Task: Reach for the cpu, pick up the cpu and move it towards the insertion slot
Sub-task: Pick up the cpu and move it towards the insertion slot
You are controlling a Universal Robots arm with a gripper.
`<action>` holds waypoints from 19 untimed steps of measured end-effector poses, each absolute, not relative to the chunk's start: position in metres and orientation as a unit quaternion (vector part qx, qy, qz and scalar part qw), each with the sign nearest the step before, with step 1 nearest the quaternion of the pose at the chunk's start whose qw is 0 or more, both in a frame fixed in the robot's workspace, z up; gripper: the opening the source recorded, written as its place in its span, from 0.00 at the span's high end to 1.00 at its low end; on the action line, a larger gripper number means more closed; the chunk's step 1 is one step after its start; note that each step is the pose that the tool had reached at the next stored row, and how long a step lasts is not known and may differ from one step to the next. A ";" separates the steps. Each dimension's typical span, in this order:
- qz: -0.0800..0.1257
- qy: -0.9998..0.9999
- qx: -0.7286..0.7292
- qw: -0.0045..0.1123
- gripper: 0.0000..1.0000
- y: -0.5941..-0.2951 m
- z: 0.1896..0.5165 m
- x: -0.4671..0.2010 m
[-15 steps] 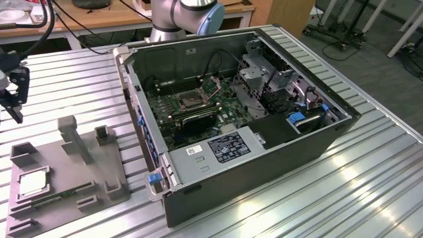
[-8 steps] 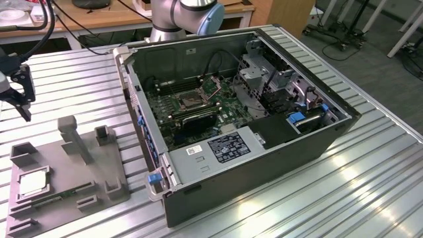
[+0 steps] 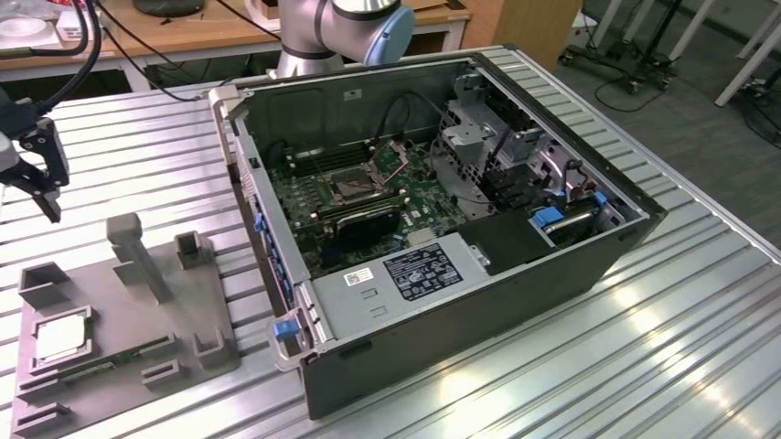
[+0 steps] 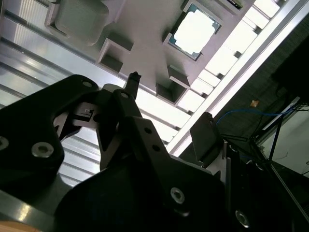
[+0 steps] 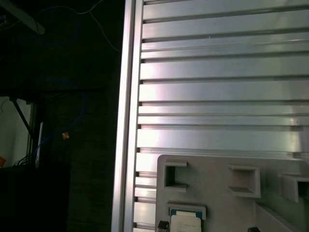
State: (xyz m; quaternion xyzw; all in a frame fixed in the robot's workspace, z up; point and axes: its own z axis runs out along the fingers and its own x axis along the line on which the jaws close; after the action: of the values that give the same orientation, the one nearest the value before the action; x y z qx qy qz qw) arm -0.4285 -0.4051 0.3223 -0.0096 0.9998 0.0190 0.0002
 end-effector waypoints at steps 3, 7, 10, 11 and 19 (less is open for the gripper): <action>0.019 1.000 -0.010 0.000 0.31 -0.405 0.322 -0.429; 0.019 1.000 -0.010 0.000 0.31 -0.405 0.321 -0.429; 0.019 1.000 -0.010 0.000 0.31 -0.405 0.319 -0.429; 0.019 1.000 -0.010 0.000 0.31 -0.405 0.318 -0.429; 0.019 1.000 -0.010 0.000 0.29 -0.405 0.312 -0.429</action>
State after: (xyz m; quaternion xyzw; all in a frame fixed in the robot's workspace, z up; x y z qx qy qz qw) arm -0.4285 -0.4051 0.3117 -0.0096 0.9998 0.0190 0.0002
